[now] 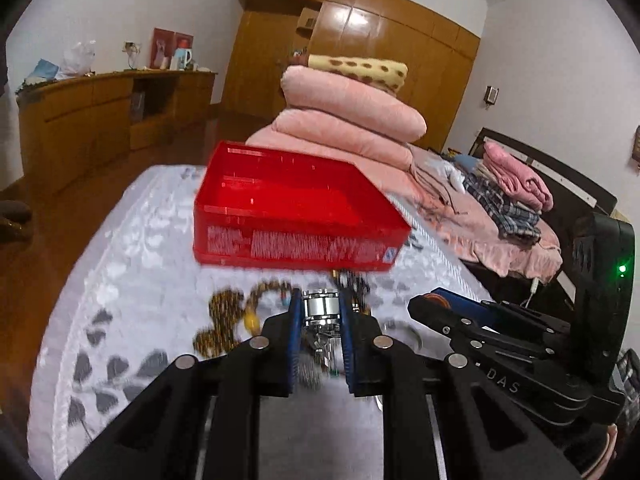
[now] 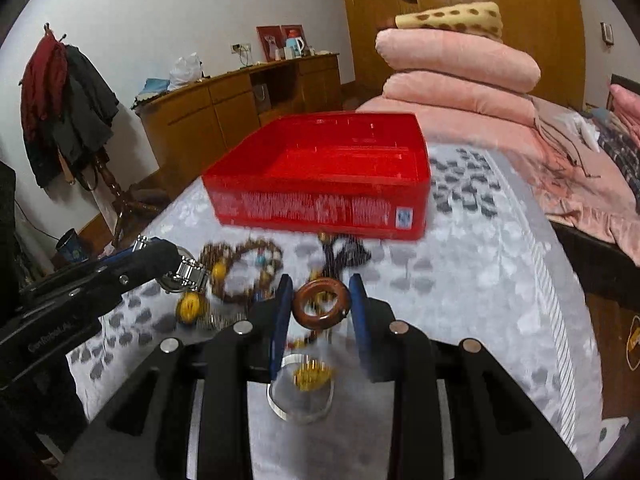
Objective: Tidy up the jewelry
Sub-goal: 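Carry the watch and ring into the red tin box and open both tools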
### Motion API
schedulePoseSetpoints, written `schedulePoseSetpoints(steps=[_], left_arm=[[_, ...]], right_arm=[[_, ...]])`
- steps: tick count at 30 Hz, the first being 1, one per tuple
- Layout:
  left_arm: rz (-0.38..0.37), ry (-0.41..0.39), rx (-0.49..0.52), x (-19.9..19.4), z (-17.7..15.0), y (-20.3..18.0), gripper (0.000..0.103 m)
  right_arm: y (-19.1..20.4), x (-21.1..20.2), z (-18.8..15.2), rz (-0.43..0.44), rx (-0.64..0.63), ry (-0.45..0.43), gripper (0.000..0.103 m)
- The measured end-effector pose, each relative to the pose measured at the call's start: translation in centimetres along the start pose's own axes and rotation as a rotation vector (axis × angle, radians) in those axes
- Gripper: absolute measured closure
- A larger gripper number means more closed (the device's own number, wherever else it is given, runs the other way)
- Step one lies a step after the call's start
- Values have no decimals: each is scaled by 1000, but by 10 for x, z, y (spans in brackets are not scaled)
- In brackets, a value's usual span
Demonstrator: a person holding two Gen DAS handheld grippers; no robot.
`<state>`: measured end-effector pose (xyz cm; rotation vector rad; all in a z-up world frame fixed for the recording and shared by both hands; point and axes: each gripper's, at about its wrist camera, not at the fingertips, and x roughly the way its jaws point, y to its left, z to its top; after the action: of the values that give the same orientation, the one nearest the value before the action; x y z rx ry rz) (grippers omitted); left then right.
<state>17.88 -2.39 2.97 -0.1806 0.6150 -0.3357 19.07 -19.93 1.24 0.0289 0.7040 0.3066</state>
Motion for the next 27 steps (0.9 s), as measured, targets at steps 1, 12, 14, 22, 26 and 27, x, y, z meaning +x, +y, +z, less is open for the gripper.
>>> schedulePoseSetpoints(steps=[1, 12, 14, 22, 26, 27], left_arm=[[2, -8, 0, 3, 6, 1, 85], [43, -40, 1, 50, 73, 17, 85], [51, -31, 4, 62, 80, 20, 85], [61, 63, 2, 114, 92, 31, 85], [55, 98, -1, 131, 98, 34, 84], [65, 92, 5, 131, 98, 34, 83]], right_arm=[[-1, 2, 6, 0, -1, -7, 75], [-17, 40, 79, 4, -3, -30, 75], [-19, 50, 87, -2, -4, -21, 75], [-32, 96, 108, -14, 17, 37, 74], [-38, 108, 109, -24, 36, 37, 61], [-38, 108, 108, -27, 36, 36, 60]])
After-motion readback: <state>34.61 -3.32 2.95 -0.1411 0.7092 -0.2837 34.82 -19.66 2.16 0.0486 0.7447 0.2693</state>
